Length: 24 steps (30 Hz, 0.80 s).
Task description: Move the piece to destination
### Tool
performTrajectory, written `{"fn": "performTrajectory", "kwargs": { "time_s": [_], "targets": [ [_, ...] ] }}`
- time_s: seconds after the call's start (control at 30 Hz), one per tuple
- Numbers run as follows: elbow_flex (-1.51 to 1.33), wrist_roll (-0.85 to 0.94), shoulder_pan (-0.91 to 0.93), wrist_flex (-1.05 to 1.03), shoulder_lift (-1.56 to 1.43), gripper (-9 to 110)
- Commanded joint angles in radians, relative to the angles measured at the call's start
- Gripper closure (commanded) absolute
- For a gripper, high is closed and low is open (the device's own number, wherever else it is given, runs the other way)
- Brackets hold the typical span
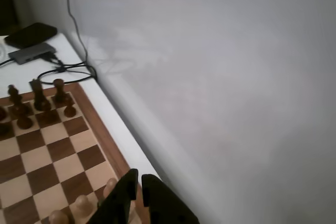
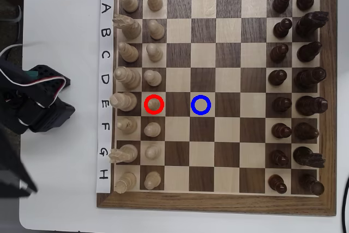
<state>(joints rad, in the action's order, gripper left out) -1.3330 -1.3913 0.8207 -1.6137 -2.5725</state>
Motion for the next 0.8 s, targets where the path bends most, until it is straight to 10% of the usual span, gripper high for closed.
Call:
{"fn": "performTrajectory", "kwargs": {
  "time_s": [0.0,0.77],
  "targets": [
    [0.043,0.046,-0.058,-0.055,0.038,101],
    [0.129,0.025,-0.391,-0.081,0.38,101]
  ]
}}
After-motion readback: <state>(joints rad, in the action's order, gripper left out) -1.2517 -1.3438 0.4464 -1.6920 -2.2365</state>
